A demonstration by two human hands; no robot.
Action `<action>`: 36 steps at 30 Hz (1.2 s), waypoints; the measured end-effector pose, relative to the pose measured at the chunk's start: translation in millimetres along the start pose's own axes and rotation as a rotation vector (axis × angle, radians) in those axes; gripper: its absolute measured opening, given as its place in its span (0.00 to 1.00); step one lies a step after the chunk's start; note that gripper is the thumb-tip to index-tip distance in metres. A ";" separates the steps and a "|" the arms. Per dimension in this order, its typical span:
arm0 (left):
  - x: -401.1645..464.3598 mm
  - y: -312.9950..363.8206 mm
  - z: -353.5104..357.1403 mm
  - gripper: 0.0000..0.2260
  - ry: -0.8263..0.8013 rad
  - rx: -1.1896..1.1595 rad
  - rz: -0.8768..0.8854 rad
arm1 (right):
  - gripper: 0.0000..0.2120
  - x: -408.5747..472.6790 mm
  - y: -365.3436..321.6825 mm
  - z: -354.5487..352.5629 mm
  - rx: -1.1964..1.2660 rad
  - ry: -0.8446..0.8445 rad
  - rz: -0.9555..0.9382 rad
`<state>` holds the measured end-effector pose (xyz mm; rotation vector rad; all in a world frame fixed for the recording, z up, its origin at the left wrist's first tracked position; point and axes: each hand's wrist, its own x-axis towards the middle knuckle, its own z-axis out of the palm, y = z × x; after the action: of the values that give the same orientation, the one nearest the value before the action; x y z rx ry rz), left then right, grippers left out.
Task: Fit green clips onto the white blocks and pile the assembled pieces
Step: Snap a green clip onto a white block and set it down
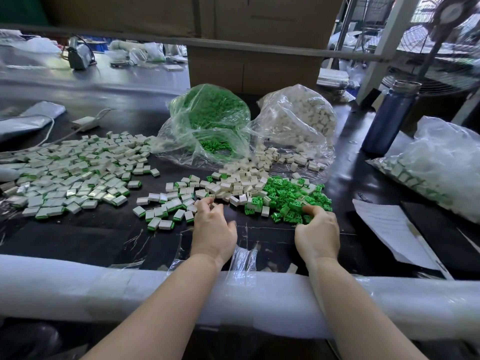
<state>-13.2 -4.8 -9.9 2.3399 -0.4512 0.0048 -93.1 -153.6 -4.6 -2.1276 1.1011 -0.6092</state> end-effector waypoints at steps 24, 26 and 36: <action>-3.2 0.9 2.9 0.17 0.008 0.174 0.101 | 0.20 -9.2 -9.2 16.8 -0.379 -0.277 -0.501; -3.0 0.4 3.5 0.17 -0.005 0.176 0.119 | 0.17 -9.1 -8.9 16.3 -0.354 -0.271 -0.514; -3.3 -1.1 4.7 0.12 -0.009 0.147 0.211 | 0.08 -12.6 -9.9 13.4 -0.180 -0.236 -0.546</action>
<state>-16.6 -6.3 -14.5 2.4251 -0.7224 0.1316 -85.9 -134.2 -7.7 -2.5986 0.4537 -0.4906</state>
